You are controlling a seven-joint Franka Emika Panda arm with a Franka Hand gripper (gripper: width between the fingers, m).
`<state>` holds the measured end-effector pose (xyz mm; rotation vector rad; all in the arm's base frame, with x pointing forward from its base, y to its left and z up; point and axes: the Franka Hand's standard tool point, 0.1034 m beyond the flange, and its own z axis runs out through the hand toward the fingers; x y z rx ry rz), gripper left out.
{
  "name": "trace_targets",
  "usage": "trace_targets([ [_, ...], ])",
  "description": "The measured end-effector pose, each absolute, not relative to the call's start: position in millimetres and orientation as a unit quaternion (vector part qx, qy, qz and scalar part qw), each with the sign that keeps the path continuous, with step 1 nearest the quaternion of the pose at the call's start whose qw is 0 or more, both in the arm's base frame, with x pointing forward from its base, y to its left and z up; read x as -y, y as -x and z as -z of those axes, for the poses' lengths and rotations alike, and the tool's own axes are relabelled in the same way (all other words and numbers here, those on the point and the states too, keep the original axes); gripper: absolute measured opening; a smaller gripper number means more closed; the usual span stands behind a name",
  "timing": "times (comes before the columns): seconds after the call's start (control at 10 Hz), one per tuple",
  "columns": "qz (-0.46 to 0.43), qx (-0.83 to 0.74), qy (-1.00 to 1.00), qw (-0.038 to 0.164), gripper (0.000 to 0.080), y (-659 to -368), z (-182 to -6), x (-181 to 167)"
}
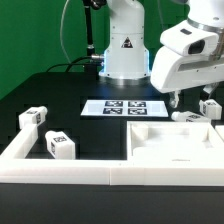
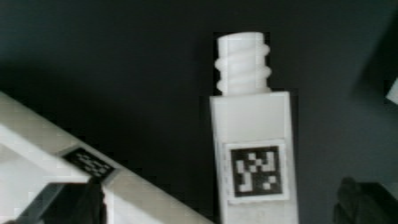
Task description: Assemble one leg
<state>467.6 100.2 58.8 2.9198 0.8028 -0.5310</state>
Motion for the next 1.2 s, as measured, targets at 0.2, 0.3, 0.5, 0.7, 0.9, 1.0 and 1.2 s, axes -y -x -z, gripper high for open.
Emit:
trace_targets([
  [0.2, 0.235, -0.261, -0.935, 0.041, 0.0649, -463.5, -56.1, -102.8],
  [0.3, 0.267, -0.254, -0.929, 0.045, 0.0649, -461.3, -51.7, -103.4],
  [0.5, 0.328, -0.249, -0.909, 0.058, 0.0649, -455.0, -45.8, -107.4],
  [0.7, 0.39, -0.246, -0.885, 0.064, 0.0649, -447.0, -45.4, -107.2],
  [0.9, 0.439, -0.24, -0.863, 0.073, 0.0649, -443.7, -40.2, -108.8],
  [1.0, 0.461, -0.239, -0.851, 0.077, 0.0649, -439.9, -35.2, -108.3],
  [1.2, 0.459, -0.239, -0.852, 0.076, 0.0649, -443.1, -33.8, -109.5],
])
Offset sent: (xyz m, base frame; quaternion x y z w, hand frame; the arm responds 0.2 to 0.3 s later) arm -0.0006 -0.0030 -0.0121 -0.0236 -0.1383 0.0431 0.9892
